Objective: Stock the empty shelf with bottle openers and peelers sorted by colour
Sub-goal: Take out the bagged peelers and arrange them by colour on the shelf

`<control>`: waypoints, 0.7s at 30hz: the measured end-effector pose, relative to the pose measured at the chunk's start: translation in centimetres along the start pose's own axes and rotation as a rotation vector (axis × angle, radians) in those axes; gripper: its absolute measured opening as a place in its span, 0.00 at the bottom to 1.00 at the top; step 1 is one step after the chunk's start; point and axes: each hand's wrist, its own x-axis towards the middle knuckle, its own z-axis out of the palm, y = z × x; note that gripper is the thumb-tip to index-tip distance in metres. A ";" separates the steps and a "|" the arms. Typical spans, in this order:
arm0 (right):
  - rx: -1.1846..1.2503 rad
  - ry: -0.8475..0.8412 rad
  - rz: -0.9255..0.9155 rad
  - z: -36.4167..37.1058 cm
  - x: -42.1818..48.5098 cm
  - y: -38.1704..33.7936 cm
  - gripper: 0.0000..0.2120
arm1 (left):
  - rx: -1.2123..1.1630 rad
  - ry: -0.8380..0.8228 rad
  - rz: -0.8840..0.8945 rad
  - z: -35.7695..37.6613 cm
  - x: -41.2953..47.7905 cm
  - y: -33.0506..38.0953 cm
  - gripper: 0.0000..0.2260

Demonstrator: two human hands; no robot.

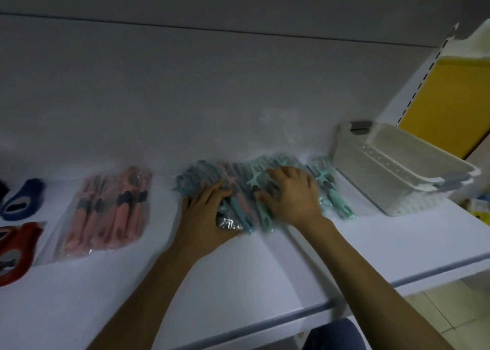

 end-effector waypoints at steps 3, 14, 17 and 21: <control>-0.030 0.132 -0.117 0.3 -0.7 -2.0 0.15 | -0.078 0.026 0.003 -0.1 -0.2 0.0 0.30; 0.571 -0.379 0.054 0.4 1.0 -5.9 0.10 | -0.186 0.183 -0.173 -1.2 -0.6 0.6 0.18; 0.727 -0.300 0.154 0.3 0.9 -5.6 0.10 | -0.269 0.169 -0.267 -0.9 -0.5 0.3 0.24; 0.939 -0.320 0.245 -0.1 1.1 -5.9 0.12 | -0.345 0.162 -0.303 -0.9 -0.3 -0.2 0.21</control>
